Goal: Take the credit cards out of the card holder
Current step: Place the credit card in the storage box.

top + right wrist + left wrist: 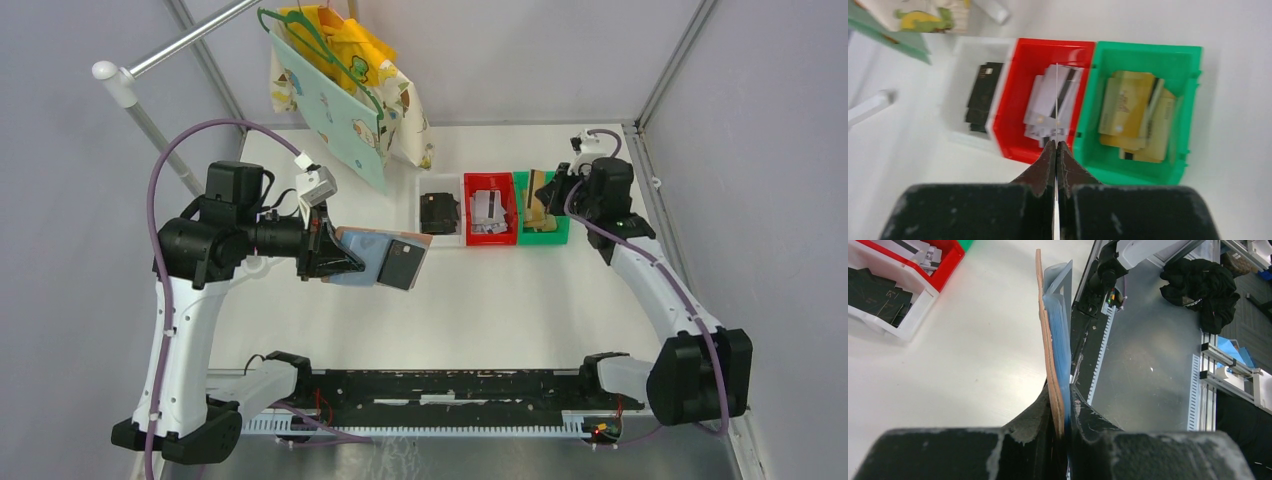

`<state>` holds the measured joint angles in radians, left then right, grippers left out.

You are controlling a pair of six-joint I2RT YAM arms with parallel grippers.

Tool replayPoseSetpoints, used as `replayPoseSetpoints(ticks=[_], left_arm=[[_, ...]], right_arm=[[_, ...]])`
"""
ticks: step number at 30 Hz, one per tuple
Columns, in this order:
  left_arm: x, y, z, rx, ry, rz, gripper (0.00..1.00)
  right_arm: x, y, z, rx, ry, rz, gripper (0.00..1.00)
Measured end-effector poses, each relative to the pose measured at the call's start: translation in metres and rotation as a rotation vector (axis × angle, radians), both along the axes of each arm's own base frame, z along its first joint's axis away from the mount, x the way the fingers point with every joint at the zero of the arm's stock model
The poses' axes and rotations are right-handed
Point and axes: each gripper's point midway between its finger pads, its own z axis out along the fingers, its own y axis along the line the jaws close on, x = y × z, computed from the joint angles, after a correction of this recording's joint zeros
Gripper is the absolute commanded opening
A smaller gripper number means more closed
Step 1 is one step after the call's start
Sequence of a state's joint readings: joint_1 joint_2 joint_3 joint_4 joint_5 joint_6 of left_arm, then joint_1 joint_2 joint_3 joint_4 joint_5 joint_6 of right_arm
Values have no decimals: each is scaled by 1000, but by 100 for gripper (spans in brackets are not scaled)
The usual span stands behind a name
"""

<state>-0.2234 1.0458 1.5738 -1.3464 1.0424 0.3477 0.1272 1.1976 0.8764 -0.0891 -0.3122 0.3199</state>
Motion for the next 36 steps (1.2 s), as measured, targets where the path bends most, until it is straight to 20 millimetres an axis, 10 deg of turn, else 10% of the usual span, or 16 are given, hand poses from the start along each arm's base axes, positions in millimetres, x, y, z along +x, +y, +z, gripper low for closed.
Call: replayPoseSetpoints(ticks=[10, 24, 36], left_arm=[[2, 2, -2, 17, 0, 12, 2], [2, 2, 3, 16, -20, 15, 2], [2, 2, 3, 17, -21, 13, 2]], right_arm=[[35, -36, -73, -237, 209, -75, 0], [60, -27, -135, -246, 361, 2, 0], [68, -42, -135, -311, 363, -60, 47]])
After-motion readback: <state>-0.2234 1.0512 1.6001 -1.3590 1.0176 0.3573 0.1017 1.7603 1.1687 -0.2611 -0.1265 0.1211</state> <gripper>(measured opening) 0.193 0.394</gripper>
